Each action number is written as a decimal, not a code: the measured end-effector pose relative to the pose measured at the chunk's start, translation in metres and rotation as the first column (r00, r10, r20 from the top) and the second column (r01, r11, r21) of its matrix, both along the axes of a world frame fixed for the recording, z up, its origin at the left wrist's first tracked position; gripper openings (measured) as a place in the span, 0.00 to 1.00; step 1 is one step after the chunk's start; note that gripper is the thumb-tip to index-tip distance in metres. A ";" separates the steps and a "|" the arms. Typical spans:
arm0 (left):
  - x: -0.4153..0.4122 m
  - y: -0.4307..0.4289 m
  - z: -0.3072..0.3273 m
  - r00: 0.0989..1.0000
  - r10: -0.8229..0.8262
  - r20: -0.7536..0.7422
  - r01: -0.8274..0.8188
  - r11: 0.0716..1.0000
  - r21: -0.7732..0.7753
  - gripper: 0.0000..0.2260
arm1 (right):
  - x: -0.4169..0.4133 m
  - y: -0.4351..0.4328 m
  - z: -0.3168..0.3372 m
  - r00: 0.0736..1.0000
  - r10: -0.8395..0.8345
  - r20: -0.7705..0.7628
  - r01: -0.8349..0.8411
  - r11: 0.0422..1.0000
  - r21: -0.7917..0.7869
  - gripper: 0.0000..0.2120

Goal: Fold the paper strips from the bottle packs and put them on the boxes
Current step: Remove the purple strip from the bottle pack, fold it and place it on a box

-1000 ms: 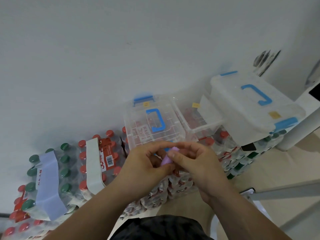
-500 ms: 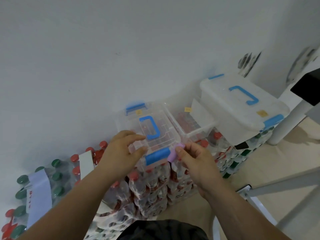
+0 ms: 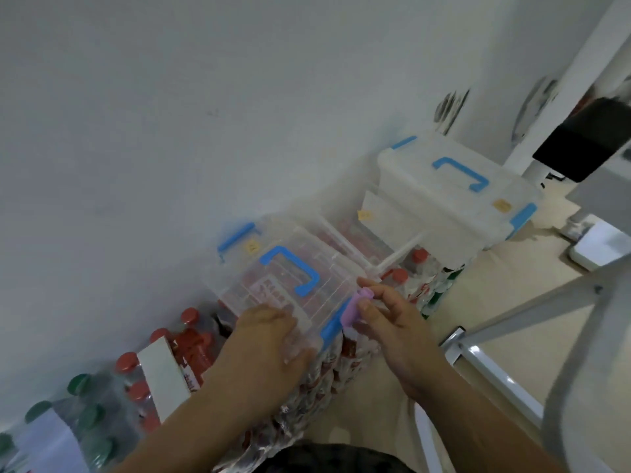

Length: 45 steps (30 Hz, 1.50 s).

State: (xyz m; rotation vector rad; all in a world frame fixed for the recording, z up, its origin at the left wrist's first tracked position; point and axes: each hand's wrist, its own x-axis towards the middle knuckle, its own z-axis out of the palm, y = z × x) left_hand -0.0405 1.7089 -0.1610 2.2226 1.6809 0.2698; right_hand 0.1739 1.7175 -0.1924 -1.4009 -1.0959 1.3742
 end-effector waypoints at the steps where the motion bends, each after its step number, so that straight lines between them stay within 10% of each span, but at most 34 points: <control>1: 0.000 -0.002 0.002 0.999 -0.043 -0.010 0.042 0.998 -0.036 0.23 | -0.001 0.002 0.000 0.999 -0.034 0.011 0.034 0.999 -0.004 0.11; 7: -0.019 0.016 0.010 0.976 -0.145 0.160 0.155 0.987 -0.049 0.23 | -0.016 -0.002 0.014 0.985 -0.107 0.137 0.107 0.994 0.005 0.12; 10: -0.040 0.037 -0.003 0.996 -0.065 0.055 0.058 0.992 0.115 0.27 | -0.026 -0.009 0.013 0.958 -0.180 0.221 0.186 0.983 -0.006 0.12; 15: -0.057 0.051 -0.021 0.979 -0.058 -0.193 0.039 0.994 -0.102 0.48 | -0.040 -0.008 0.013 0.906 -0.253 0.339 0.271 0.963 -0.005 0.10; 26: -0.056 0.050 -0.029 0.978 -0.047 -0.202 0.042 0.999 -0.030 0.46 | -0.057 0.027 0.026 0.520 -0.122 0.845 0.162 0.986 0.043 0.17; 45: -0.062 0.046 -0.025 0.992 -0.038 -0.120 0.041 0.999 0.021 0.45 | -0.051 0.009 0.010 0.548 -0.379 0.746 0.215 0.925 0.312 0.12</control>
